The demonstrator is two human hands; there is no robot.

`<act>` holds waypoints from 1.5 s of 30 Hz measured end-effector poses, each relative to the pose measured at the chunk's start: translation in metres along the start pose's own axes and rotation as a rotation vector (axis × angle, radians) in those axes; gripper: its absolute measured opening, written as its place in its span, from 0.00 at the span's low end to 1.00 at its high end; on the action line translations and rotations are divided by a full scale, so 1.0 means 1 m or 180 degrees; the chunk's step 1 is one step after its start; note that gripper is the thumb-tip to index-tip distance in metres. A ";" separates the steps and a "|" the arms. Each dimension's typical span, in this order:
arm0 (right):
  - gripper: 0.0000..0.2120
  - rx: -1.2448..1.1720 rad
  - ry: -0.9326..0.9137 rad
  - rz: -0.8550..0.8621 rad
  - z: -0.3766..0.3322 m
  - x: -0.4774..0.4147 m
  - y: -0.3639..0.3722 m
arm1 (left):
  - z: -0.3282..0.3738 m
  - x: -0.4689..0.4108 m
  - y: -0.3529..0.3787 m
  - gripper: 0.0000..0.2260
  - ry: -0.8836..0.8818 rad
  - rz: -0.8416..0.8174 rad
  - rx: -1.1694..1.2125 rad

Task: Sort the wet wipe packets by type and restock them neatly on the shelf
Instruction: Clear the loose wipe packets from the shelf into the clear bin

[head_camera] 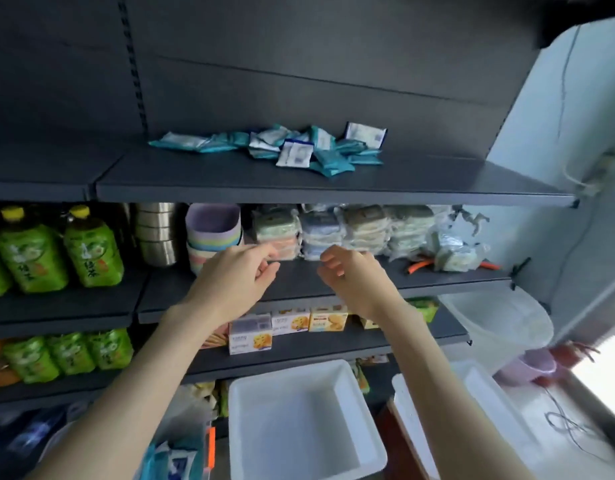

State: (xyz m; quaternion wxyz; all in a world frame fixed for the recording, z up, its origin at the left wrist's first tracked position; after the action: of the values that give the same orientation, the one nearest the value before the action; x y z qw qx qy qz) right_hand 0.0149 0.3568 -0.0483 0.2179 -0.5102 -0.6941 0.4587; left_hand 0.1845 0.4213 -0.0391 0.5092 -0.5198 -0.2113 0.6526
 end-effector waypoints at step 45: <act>0.26 0.0718 -0.0583 0.0073 0.272 -0.542 -0.145 | -0.045 -0.528 0.227 0.39 -0.1198 -0.0625 -0.0608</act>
State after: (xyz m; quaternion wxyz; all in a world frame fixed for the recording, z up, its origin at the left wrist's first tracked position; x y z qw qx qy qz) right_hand -0.0603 -0.2571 0.0342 0.2043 -0.4464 -0.6493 0.5809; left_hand 0.0929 -0.1455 0.0062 0.4703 -0.4117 -0.4129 0.6624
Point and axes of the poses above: each hand's wrist, its own x-axis away from the middle knuckle, its own y-axis out of the palm, z = x × y, the point moved 5 cm from there along -x, towards the middle knuckle, and after that the axes turned 4 degrees about y, right-handed, at the moved point
